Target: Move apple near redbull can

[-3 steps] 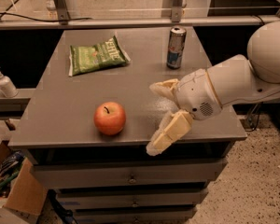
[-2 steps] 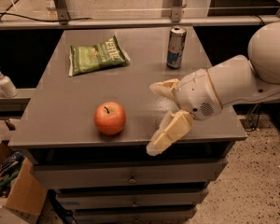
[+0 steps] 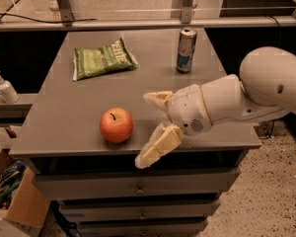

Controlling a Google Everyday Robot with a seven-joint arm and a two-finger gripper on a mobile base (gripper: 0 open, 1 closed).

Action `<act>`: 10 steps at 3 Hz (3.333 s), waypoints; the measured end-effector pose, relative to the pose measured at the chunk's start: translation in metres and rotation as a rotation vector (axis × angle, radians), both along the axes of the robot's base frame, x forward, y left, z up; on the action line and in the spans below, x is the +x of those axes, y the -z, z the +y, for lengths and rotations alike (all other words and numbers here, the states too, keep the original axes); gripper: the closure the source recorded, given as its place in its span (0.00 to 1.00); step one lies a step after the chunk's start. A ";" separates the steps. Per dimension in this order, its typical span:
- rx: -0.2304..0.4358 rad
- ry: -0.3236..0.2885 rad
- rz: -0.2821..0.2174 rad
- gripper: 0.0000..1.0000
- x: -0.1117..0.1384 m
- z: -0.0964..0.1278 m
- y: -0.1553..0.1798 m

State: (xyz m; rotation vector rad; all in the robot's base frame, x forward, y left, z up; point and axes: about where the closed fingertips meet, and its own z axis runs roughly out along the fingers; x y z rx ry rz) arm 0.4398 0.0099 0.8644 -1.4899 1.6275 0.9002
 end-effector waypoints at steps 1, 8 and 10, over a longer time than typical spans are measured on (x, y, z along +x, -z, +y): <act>0.034 -0.001 0.001 0.00 0.006 0.021 0.013; 0.201 0.360 -0.054 1.00 0.060 -0.091 -0.020; 0.191 0.380 -0.107 1.00 0.073 -0.101 -0.028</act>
Offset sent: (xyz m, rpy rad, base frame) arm 0.0254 0.0414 -0.0345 0.0950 0.0191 -0.0370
